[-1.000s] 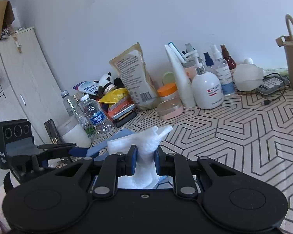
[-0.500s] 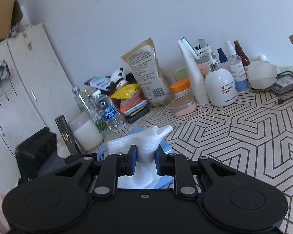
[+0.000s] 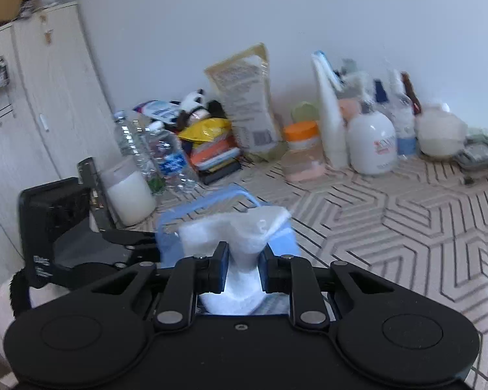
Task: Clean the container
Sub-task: 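Rub the white wipe against the container's side wall with the right tool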
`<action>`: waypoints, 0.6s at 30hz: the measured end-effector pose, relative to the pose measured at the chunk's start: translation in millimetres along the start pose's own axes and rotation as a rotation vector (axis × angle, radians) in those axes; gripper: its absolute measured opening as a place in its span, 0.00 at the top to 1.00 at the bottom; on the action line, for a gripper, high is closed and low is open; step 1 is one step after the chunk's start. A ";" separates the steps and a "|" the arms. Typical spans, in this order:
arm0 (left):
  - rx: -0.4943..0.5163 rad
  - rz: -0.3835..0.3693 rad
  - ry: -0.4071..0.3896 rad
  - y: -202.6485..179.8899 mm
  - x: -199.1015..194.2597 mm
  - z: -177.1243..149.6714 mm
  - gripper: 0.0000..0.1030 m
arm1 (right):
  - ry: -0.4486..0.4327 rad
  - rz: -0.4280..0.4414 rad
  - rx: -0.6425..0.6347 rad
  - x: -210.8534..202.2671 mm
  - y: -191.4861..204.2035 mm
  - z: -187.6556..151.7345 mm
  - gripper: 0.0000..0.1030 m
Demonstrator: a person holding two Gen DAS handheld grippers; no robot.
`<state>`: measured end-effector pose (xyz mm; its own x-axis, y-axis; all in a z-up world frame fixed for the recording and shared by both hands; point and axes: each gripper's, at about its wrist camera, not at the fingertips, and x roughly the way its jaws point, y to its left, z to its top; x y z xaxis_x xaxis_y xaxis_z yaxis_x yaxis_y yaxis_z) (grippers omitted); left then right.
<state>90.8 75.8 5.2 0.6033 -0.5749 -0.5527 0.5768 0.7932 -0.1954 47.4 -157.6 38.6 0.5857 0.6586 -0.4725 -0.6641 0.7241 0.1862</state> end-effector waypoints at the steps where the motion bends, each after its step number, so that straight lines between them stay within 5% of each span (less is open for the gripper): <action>1: 0.005 -0.009 -0.006 -0.7 -1.6 -0.7 0.28 | -0.003 -0.005 -0.028 0.2 6.2 -0.2 0.77; 7: 0.104 -0.003 -0.039 -16.7 -9.2 -5.0 0.28 | -0.024 -0.036 -0.058 -4.7 8.1 -1.3 0.75; 18: 0.117 0.030 -0.019 -21.1 -7.4 -3.8 0.28 | -0.035 -0.115 -0.062 -8.0 2.9 -3.7 0.75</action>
<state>72.0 64.1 10.3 0.6307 -0.5562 -0.5411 0.6182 0.7816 -0.0828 39.1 -161.5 39.7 0.6749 0.5795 -0.4569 -0.6182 0.7821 0.0788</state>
